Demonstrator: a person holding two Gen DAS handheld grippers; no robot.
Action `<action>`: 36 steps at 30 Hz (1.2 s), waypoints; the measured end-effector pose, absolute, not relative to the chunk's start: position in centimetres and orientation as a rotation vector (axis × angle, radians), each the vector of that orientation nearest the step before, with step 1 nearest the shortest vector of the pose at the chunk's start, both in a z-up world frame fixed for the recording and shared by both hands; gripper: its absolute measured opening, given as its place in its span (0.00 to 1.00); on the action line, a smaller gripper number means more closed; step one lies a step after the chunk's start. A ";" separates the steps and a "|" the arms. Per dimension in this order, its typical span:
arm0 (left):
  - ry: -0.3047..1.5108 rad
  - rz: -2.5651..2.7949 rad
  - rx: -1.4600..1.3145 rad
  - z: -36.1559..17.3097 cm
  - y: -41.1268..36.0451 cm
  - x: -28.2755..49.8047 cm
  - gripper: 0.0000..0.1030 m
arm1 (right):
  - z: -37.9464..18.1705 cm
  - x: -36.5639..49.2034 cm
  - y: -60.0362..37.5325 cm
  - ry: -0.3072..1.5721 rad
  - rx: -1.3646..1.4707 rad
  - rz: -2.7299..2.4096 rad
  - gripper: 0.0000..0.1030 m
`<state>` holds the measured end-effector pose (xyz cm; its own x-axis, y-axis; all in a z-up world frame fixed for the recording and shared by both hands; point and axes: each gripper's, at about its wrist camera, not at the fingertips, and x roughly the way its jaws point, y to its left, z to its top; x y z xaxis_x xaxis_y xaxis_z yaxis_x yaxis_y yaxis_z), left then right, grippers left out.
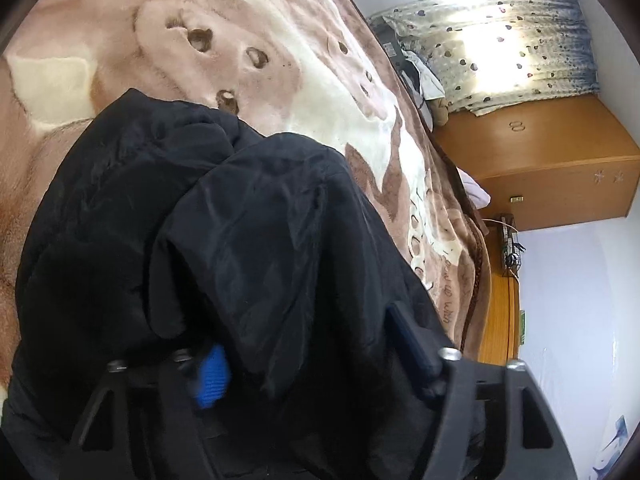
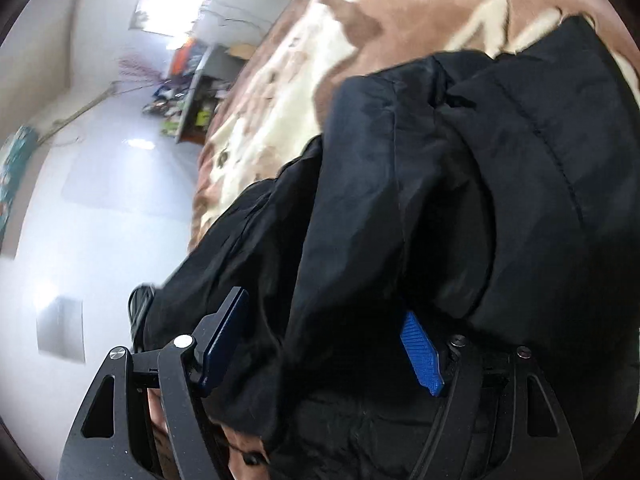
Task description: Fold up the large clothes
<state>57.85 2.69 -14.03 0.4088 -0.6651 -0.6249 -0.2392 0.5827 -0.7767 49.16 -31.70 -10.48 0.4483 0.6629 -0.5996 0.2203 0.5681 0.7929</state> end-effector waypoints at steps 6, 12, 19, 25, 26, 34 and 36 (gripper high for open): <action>1.070 -0.375 -0.931 -11.8 3.1 58.5 0.15 | -5.8 51.1 -31.7 0.940 0.756 0.281 0.15; 0.791 -0.544 -0.895 -7.7 3.7 58.0 0.15 | -0.9 49.9 -31.7 0.629 0.576 0.351 0.13; 0.859 -0.605 -0.712 -10.9 2.5 54.1 0.15 | -7.9 46.7 -32.8 0.772 0.582 0.354 0.12; 0.944 -0.530 -0.719 -14.4 3.2 52.3 0.15 | -11.5 44.4 -33.6 0.845 0.645 0.345 0.12; 0.960 -0.517 -0.704 -14.8 3.0 52.3 0.15 | -12.0 44.4 -33.6 0.867 0.639 0.329 0.12; 1.024 -0.455 -0.641 -15.2 3.0 52.3 0.24 | -11.5 43.8 -33.3 0.923 0.581 0.255 0.12; 1.008 -0.440 -0.624 -14.0 3.2 52.1 0.26 | -10.2 43.4 -32.8 0.917 0.514 0.236 0.14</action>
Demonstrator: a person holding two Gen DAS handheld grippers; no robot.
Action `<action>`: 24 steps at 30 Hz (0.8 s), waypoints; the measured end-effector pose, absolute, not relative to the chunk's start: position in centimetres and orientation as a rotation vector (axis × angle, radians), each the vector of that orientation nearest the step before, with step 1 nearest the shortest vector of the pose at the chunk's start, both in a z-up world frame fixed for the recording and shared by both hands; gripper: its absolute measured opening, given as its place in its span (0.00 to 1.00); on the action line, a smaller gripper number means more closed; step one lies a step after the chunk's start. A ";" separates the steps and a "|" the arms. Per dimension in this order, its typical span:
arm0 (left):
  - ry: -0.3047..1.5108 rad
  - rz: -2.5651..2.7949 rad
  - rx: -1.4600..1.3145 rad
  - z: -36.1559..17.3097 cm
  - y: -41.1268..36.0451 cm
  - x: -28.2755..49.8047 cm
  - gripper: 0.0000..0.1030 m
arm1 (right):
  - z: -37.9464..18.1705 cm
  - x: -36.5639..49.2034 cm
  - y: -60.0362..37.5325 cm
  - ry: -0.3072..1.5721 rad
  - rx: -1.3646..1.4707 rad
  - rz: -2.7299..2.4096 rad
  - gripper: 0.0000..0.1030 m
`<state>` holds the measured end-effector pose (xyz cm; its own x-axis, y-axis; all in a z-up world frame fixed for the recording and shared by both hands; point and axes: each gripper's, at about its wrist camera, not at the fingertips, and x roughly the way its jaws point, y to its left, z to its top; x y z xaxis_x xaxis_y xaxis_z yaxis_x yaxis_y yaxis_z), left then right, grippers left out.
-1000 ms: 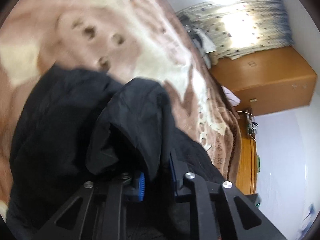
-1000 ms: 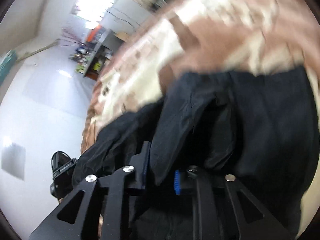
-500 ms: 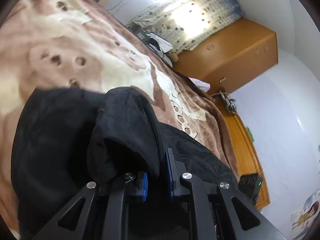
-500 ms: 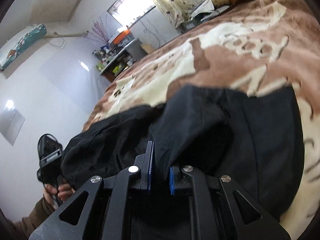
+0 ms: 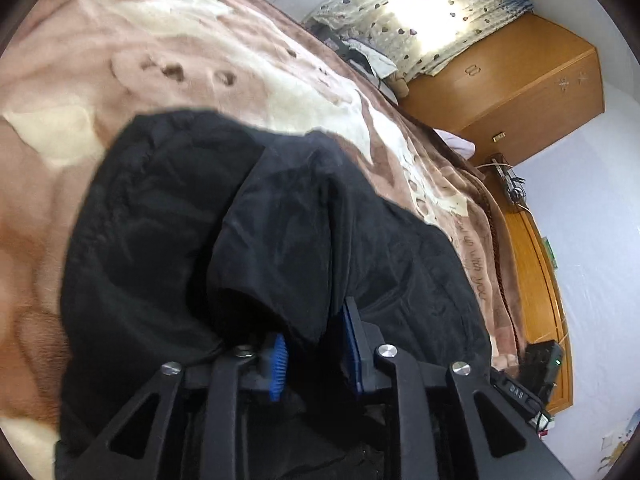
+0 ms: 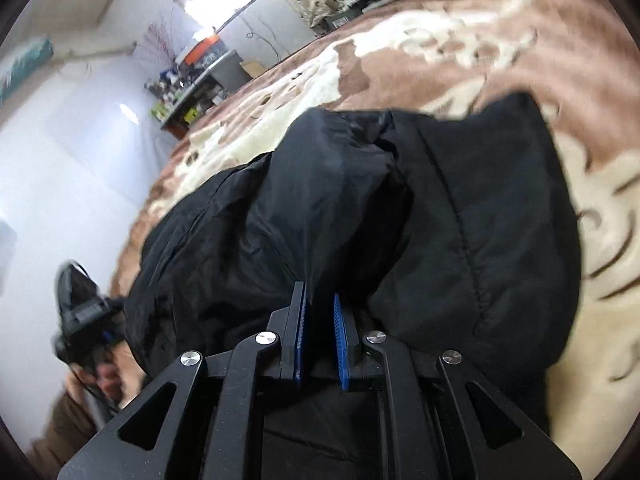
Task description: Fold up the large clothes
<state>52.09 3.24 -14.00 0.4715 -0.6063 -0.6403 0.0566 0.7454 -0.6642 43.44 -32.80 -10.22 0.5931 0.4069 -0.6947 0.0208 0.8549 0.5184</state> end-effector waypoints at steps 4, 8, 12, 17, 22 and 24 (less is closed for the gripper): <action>0.884 -0.356 -0.453 -9.2 3.4 50.8 0.46 | -6.0 41.6 -31.4 0.801 0.292 0.127 0.25; 0.724 -0.393 -0.390 -4.3 2.0 50.0 0.74 | -2.4 41.5 -27.4 0.682 0.119 0.133 0.37; 0.793 -0.440 -0.305 -4.3 -2.6 52.3 0.80 | -2.0 45.1 -23.1 0.698 0.146 0.271 0.42; 0.911 -0.349 -0.087 -10.0 -6.1 52.8 0.77 | -6.6 47.3 -20.9 0.818 0.108 0.268 0.42; 0.937 -0.332 -0.097 -14.0 -5.4 52.2 0.76 | -11.3 45.6 -20.9 0.817 0.028 0.284 0.42; 0.913 -0.319 -0.037 -14.6 -6.1 51.8 0.76 | -12.3 45.2 -20.4 0.799 -0.014 0.264 0.42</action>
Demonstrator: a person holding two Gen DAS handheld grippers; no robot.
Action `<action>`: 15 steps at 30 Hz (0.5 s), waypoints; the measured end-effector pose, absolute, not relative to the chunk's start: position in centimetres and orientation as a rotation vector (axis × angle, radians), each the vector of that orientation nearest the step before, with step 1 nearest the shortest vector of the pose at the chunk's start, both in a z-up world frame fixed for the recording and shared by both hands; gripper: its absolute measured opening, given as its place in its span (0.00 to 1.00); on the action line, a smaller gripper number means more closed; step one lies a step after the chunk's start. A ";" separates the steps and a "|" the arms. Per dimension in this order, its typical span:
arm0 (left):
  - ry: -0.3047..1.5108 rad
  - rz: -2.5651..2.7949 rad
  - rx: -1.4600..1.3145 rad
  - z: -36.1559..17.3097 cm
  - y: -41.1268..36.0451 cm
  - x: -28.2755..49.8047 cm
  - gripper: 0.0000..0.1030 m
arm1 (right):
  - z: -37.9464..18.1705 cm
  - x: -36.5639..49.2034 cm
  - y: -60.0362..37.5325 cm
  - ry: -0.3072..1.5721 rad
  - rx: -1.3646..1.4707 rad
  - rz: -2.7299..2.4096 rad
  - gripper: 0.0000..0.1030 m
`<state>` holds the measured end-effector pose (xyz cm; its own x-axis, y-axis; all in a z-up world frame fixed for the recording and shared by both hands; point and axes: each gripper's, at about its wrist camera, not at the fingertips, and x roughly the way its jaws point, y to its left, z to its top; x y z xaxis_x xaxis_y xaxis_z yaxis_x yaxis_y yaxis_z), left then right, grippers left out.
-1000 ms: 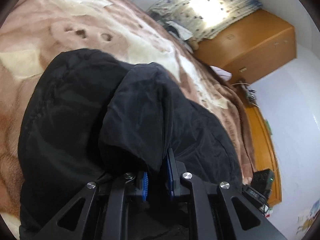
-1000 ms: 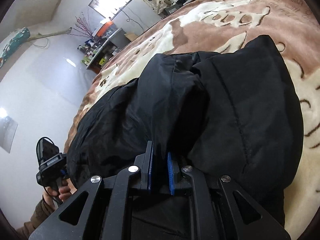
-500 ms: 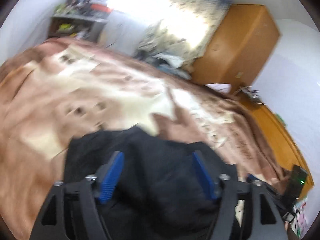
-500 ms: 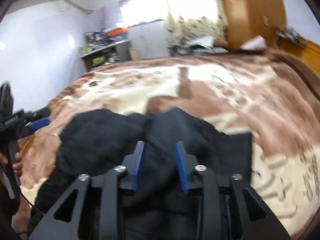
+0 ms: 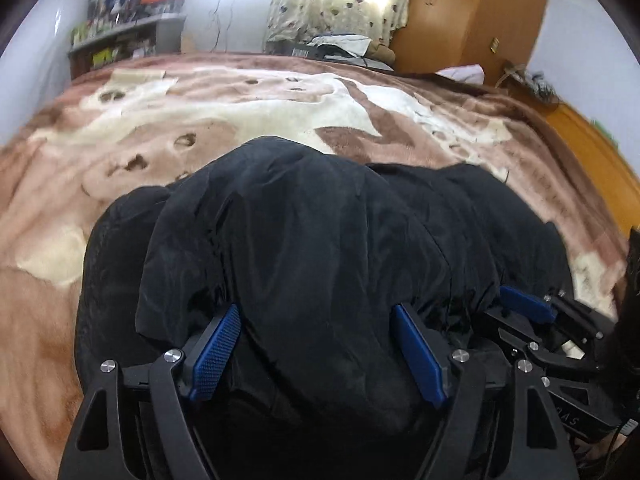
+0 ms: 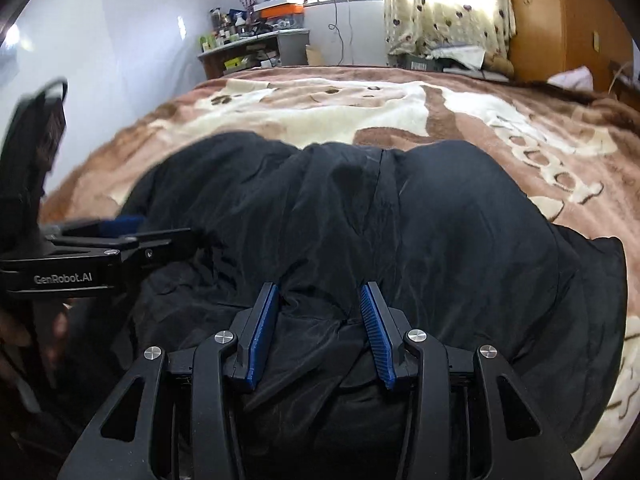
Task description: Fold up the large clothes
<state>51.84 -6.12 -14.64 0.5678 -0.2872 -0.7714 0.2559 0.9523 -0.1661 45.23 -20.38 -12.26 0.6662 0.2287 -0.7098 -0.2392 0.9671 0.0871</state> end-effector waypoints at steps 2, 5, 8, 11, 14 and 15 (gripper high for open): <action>0.905 -0.315 -0.015 -15.2 -6.5 51.6 0.77 | -12.9 45.4 -20.4 0.807 -0.004 0.253 0.42; 0.901 -0.319 0.001 -15.7 -6.6 51.5 0.77 | -13.1 45.7 -20.6 0.816 0.003 0.260 0.42; 0.903 -0.339 -0.061 -14.1 -5.5 51.1 0.76 | -10.9 45.1 -21.6 0.825 0.057 0.277 0.42; 0.848 -0.263 -0.004 -12.5 -4.5 50.7 0.76 | -8.6 43.7 -23.6 0.743 0.092 0.206 0.43; 0.914 -0.279 -0.013 -13.8 -4.1 51.6 0.76 | -9.8 44.7 -25.0 0.803 0.022 0.133 0.43; 0.926 -0.284 -0.010 -14.3 -4.2 51.8 0.76 | -10.7 45.1 -25.3 0.835 0.020 0.135 0.43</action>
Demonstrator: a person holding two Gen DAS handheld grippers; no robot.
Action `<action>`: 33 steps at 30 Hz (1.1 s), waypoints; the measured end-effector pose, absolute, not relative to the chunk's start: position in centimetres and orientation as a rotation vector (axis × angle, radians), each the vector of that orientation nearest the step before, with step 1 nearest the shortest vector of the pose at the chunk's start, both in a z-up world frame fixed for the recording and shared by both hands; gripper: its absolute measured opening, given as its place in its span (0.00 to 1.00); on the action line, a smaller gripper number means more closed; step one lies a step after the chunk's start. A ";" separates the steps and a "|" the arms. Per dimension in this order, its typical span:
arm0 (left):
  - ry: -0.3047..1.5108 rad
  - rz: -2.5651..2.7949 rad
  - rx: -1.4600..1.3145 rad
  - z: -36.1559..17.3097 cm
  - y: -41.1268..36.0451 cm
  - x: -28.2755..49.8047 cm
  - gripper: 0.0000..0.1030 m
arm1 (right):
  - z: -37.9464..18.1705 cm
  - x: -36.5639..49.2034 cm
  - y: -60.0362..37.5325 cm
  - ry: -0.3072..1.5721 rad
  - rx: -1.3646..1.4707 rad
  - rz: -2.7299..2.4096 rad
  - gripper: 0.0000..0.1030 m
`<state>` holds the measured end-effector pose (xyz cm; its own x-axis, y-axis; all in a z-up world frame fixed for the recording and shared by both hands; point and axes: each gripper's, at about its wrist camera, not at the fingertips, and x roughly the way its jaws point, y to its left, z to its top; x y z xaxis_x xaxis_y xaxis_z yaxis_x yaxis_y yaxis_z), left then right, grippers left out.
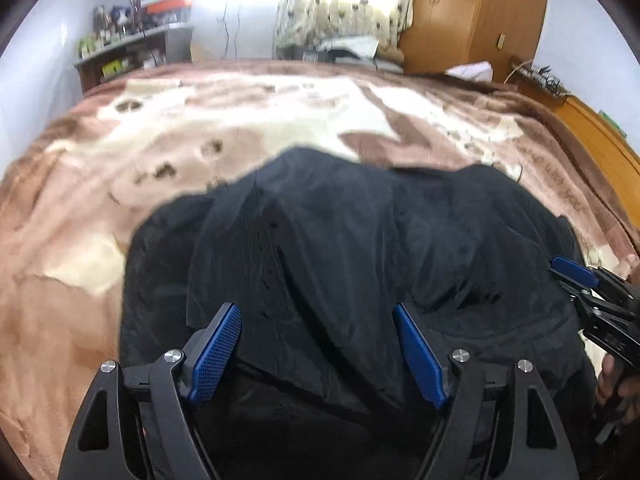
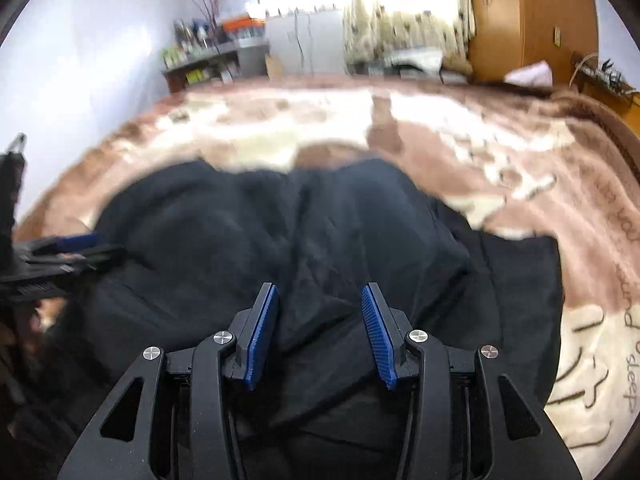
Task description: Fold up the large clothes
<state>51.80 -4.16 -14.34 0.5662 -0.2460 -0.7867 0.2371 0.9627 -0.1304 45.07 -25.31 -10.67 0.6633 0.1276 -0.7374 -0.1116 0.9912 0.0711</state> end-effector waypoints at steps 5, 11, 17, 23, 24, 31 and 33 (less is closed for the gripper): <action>0.912 -0.241 -0.012 -15.8 -4.5 51.8 0.77 | -12.4 45.0 -24.6 0.828 -0.007 0.106 0.43; 0.931 -0.266 0.018 -16.8 -4.4 51.6 0.78 | -13.6 45.3 -24.8 0.851 -0.016 0.110 0.43; 0.903 -0.289 -0.020 -13.2 -3.2 49.9 0.77 | -10.3 44.3 -25.4 0.844 0.036 0.101 0.44; 0.835 -0.260 -0.053 -8.2 0.5 45.3 0.77 | -4.7 38.3 -27.5 0.741 0.114 0.088 0.44; 0.829 -0.253 -0.057 -7.3 1.2 44.3 0.77 | -4.1 37.3 -27.6 0.739 0.112 0.089 0.44; 0.800 -0.254 -0.031 -3.2 4.4 37.2 0.79 | 0.0 29.6 -28.4 0.690 0.127 0.083 0.46; 0.798 -0.270 -0.033 -2.6 4.9 35.3 0.79 | 0.8 27.7 -28.7 0.676 0.134 0.081 0.46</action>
<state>35.33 4.87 -2.62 0.6659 -0.2514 -0.7024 0.2263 0.9652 -0.1308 27.71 -28.69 0.81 0.7776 0.1184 -0.6175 -0.0312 0.9882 0.1502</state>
